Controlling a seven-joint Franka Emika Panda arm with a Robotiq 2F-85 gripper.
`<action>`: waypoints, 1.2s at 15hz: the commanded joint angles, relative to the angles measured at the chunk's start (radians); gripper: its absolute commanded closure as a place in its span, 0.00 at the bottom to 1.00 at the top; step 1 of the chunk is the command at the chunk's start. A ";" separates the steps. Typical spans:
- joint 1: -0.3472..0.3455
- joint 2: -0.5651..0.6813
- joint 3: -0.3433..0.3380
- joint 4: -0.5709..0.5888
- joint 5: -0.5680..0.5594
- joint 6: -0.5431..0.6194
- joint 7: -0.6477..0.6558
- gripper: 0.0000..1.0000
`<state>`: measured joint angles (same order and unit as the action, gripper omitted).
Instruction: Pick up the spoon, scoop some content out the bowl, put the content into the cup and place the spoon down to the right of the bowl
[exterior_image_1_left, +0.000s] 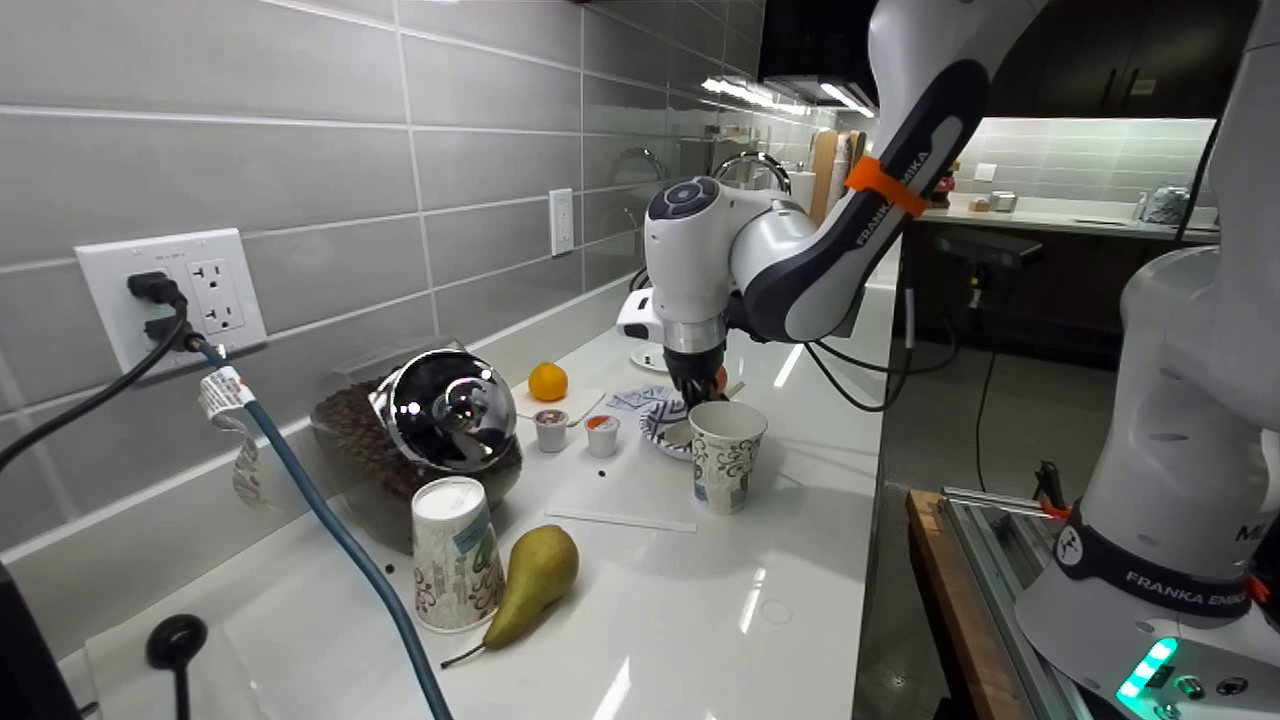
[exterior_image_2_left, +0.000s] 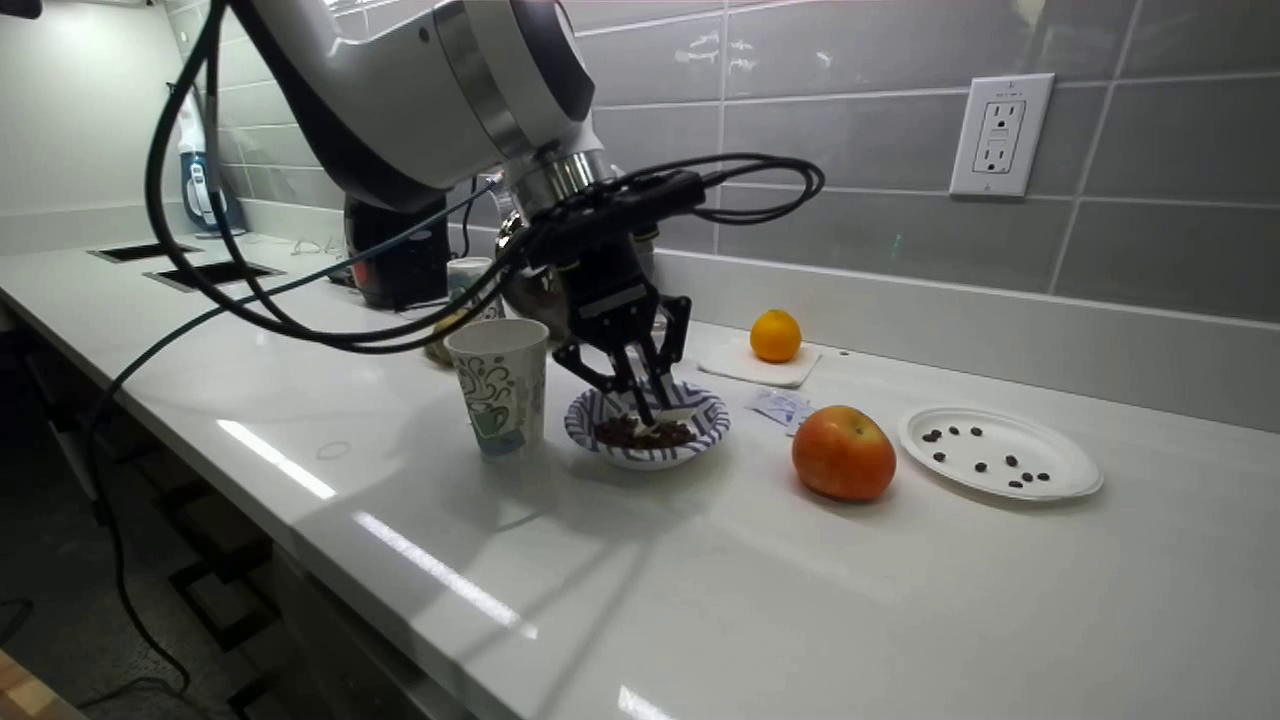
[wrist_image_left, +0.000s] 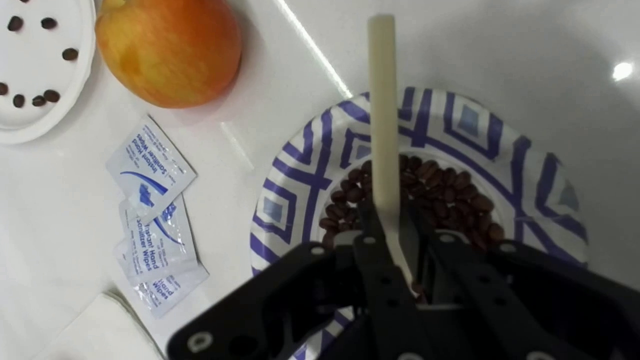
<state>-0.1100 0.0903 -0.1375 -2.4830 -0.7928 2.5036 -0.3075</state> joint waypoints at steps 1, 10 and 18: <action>0.002 -0.021 0.017 -0.015 -0.005 0.008 -0.014 0.96; 0.000 -0.045 0.019 -0.027 -0.027 -0.011 -0.005 0.96; -0.001 -0.100 0.018 -0.052 -0.064 -0.107 0.015 0.96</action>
<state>-0.1132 0.0335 -0.1222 -2.5049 -0.8150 2.4445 -0.3184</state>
